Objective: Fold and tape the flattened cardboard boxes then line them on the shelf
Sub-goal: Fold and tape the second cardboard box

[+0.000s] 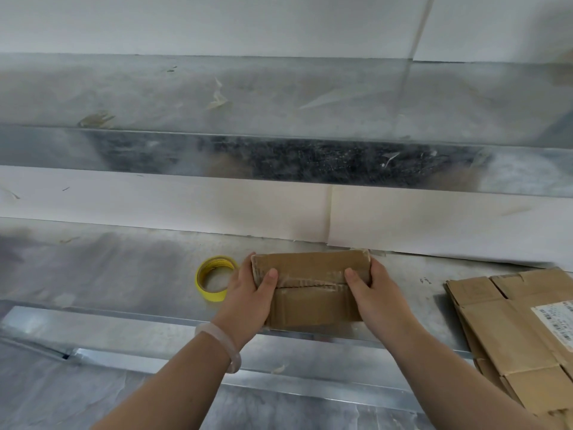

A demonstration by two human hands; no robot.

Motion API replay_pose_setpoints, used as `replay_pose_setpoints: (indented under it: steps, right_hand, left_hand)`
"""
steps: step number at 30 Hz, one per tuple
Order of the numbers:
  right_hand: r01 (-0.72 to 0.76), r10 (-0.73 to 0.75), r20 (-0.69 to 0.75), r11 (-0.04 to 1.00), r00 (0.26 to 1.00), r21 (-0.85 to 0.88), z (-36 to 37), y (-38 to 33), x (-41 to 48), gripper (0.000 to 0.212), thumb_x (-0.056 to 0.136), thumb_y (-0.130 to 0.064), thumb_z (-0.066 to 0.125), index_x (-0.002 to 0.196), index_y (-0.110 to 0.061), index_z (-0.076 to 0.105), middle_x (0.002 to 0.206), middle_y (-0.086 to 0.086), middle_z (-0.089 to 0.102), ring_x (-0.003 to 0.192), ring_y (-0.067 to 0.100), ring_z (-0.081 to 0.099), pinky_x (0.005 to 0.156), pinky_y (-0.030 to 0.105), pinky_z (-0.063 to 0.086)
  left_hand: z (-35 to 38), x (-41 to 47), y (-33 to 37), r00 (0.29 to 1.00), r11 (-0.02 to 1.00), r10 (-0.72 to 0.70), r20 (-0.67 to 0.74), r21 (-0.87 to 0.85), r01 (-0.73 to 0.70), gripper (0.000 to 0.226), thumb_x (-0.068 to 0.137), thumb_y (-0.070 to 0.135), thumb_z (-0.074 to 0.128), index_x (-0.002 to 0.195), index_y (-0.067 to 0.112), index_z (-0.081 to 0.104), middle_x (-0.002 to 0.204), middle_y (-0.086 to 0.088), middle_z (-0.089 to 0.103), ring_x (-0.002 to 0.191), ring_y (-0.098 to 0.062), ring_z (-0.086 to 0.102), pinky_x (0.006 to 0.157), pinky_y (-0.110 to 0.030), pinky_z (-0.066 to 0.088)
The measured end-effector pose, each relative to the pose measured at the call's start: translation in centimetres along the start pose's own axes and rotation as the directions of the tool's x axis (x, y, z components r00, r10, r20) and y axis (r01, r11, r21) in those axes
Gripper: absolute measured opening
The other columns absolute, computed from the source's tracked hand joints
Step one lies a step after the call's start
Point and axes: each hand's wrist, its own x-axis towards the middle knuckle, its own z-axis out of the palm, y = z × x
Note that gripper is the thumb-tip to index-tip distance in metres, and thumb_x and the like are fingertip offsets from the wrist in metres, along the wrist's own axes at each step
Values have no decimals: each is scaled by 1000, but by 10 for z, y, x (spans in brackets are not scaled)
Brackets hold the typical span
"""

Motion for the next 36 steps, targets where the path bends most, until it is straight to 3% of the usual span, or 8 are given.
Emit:
replay_pose_setpoints:
  steps: [11,17,21,23,26,29,33,36]
  right_hand:
    - [-71,87,58,967,994,-245,0,9,-11,58,99,-51,33,148,-22,25,141,6,42,129,25,44,109,45,37]
    - [-54,64,36,973,997,-226,4,10,6,69,99,-54,34,152,-41,-8,159,5,24,140,28,35,110,44,36]
    - [197,-223,-6,870,975,-452,8,15,7,58,102,-44,31,152,-45,2,163,-8,4,148,21,17,118,43,25]
    - [403,-444,55,744,894,-534,11,19,7,52,102,-44,27,153,-35,21,161,-17,5,149,9,6,122,38,16]
    - [576,-526,311,472,791,-667,9,26,13,72,97,-63,6,152,-21,25,158,-13,16,148,6,3,120,35,3]
    - [606,-481,420,343,769,-718,5,25,17,85,91,-68,-9,154,-17,18,162,-4,13,148,11,1,116,38,-2]
    - [595,-450,421,375,787,-711,7,20,16,96,73,-70,-32,151,-20,-8,159,-8,-13,144,6,-19,116,34,-13]
    - [587,-439,420,373,794,-719,5,19,17,91,78,-70,-26,151,-21,-8,160,-5,-11,146,8,-15,116,35,-10]
  left_hand:
    - [-4,12,-1,991,988,-82,102,138,68,38,93,50,47,123,27,53,118,3,58,114,-20,54,95,-33,42]
    - [1,17,1,999,992,-9,52,128,2,72,92,51,50,152,32,14,149,3,36,136,-19,37,99,-26,35]
    - [2,9,3,881,681,431,197,569,-460,65,95,60,23,152,30,16,158,11,10,147,-13,1,120,-34,8]
    - [6,8,-3,801,499,505,321,650,-574,65,95,62,10,149,31,28,158,11,17,147,-17,7,119,-42,14]
    - [8,11,-8,768,372,515,380,708,-600,65,97,57,8,145,26,39,154,4,31,142,-25,27,114,-48,21]
    - [6,16,-9,744,292,516,425,730,-619,68,98,55,8,143,18,43,152,-2,36,139,-26,35,113,-50,30]
    - [5,18,-8,760,297,483,435,735,-609,71,98,56,7,143,15,43,152,-5,35,138,-25,38,115,-45,24]
    - [4,16,-5,757,314,483,440,720,-619,68,98,56,8,143,18,43,152,-5,35,138,-25,38,115,-46,27]
